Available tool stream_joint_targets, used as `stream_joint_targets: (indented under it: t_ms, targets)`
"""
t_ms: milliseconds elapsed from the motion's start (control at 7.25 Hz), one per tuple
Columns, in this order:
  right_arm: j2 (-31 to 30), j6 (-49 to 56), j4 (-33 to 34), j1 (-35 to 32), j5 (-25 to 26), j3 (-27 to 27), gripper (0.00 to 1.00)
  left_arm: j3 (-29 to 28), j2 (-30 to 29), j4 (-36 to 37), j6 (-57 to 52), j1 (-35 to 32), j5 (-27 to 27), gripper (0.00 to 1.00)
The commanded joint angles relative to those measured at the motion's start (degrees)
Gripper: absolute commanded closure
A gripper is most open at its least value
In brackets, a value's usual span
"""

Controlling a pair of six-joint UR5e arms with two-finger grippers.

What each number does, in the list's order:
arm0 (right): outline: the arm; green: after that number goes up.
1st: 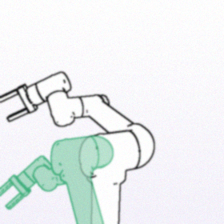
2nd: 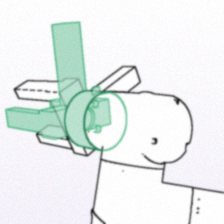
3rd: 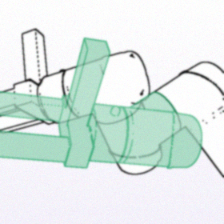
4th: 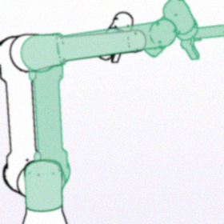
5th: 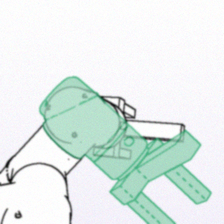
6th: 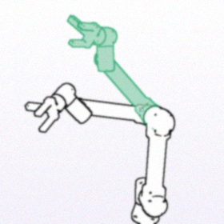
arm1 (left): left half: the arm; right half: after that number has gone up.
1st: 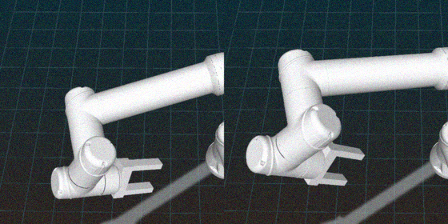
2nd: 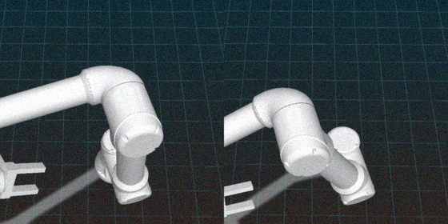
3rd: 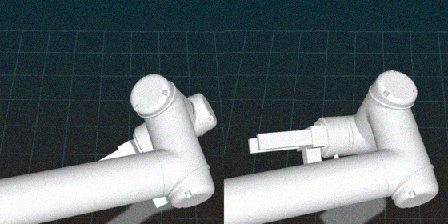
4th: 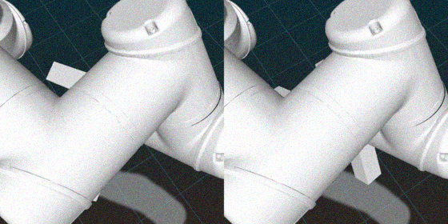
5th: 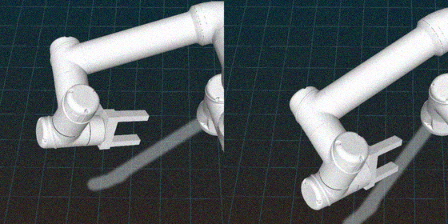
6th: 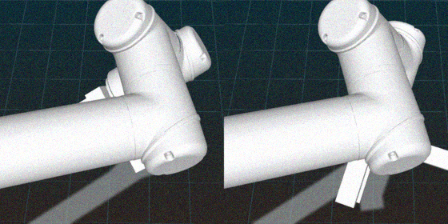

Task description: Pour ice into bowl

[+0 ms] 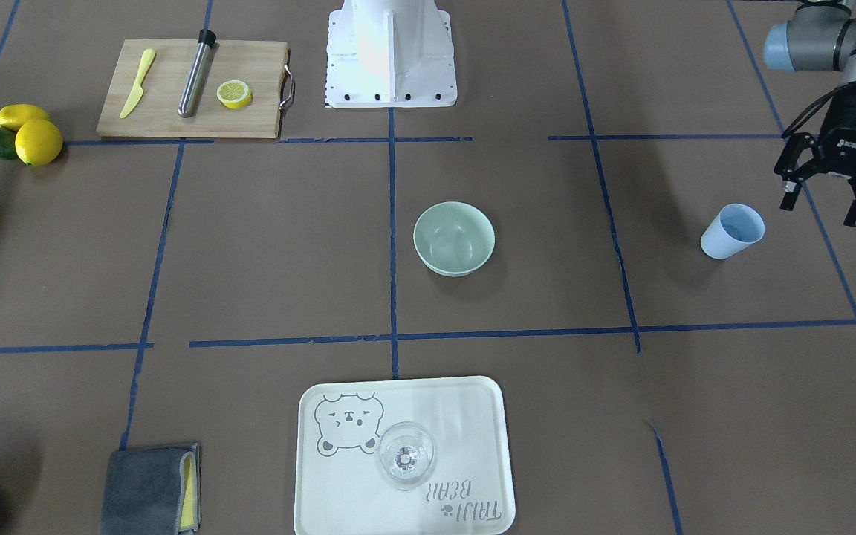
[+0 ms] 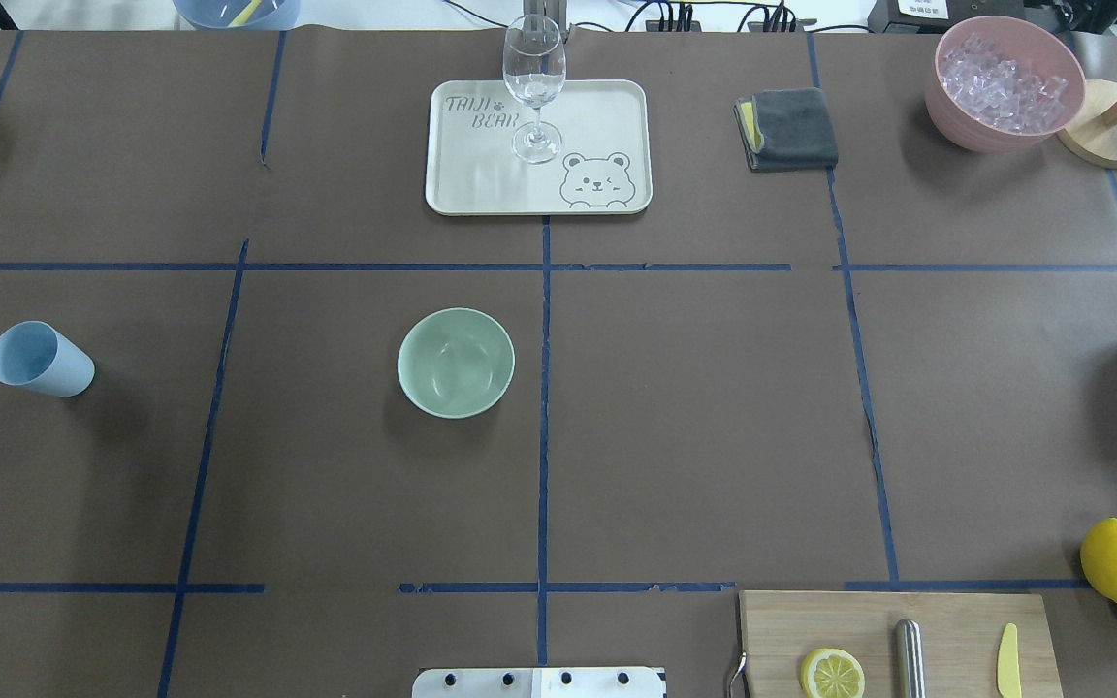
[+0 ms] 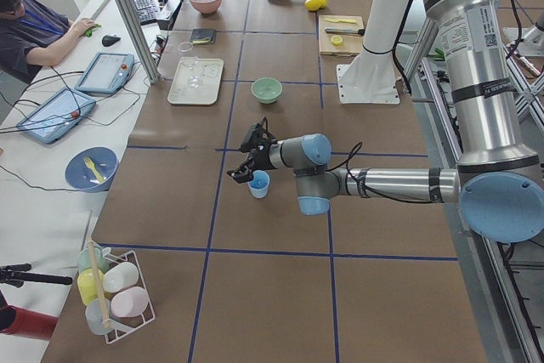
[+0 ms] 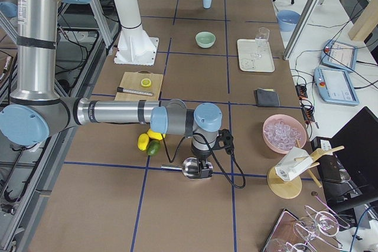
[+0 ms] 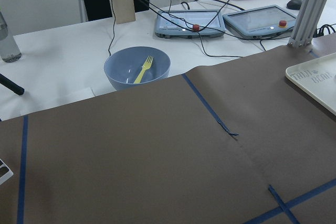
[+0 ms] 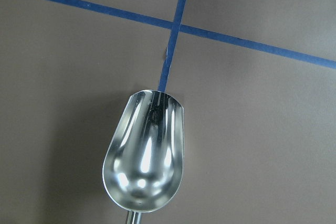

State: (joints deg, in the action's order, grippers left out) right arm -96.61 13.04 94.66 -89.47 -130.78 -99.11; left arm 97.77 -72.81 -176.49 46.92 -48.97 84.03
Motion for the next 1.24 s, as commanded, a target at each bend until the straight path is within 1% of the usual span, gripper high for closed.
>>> stream_joint_targets:
  t_ms: [0, 276, 414, 552, 828, 1103]
  targets:
    - [-0.2, 0.0, 0.1, 0.0, 0.0, 0.1, 0.00, 0.0, 3.5, -2.2, 7.1, 13.1, -19.3, 0.00]
    - [-0.5, 0.1, 0.0, 0.0, 0.0, 0.4, 0.00, -0.9, 4.2, -1.9, 11.7, 22.6, -30.6, 0.00]
    - [-0.5, 0.1, 0.0, 0.0, 0.0, 0.4, 0.00, -2.3, 4.2, -1.9, 12.0, 24.7, -34.2, 0.00]
    - [-0.6, 0.1, 0.0, 0.0, 0.0, 0.4, 0.00, -3.4, 4.1, -1.9, 12.2, 26.0, -35.0, 0.00]
    - [-0.6, 0.1, 0.0, 0.0, 0.0, 0.5, 0.00, -5.6, 3.6, -1.9, 12.4, 29.4, -39.8, 0.00]
    - [-0.7, 0.2, 0.0, 0.0, 0.0, 0.5, 0.00, -6.8, 2.2, -1.7, 13.0, 31.9, -42.9, 0.00]
